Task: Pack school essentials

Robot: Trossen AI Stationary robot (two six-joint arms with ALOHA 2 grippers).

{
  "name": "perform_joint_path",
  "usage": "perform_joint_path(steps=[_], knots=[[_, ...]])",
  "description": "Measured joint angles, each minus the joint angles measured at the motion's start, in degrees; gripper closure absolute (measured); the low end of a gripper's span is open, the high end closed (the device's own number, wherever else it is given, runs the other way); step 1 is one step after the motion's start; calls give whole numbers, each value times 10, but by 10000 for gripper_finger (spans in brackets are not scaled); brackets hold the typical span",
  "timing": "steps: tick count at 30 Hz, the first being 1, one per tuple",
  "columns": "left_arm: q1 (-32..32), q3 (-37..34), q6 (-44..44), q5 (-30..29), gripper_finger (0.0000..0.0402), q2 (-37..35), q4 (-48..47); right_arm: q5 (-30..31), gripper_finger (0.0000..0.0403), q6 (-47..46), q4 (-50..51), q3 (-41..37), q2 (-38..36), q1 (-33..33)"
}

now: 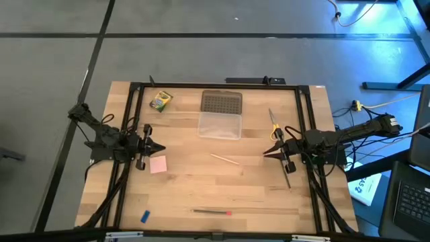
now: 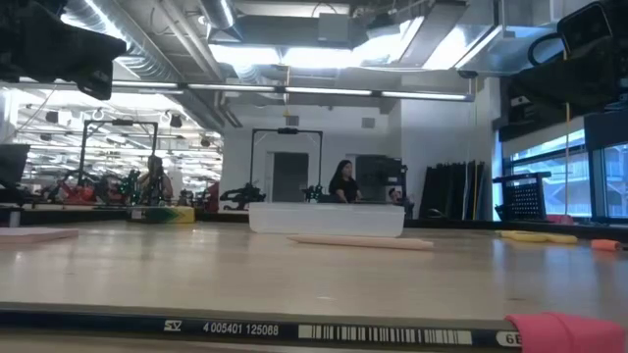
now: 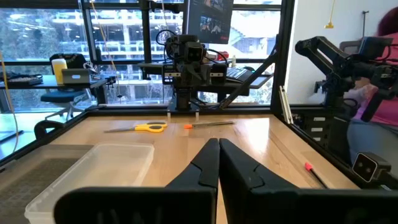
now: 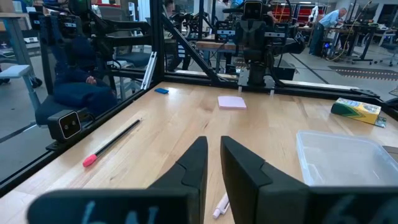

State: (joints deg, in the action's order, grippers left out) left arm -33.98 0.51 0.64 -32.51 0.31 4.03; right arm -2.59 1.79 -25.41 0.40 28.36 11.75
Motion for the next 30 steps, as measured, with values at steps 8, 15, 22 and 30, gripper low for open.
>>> perform_joint_path(steps=[8, 15, 22, 30], knots=[[0, 0, 0, 0, 401, 0, 0, 0, 353, 2, 0, 0, 0, 0], [0, 0, 0, 0, 401, 0, 0, 0, 353, 0, 0, 0, 0, 0], [0, 0, 0, 0, 401, 0, 0, 0, 353, 12, -4, 0, 0, 0], [0, 0, 0, 0, 401, 0, 0, -51, 353, 63, -6, 0, 0, 0]])
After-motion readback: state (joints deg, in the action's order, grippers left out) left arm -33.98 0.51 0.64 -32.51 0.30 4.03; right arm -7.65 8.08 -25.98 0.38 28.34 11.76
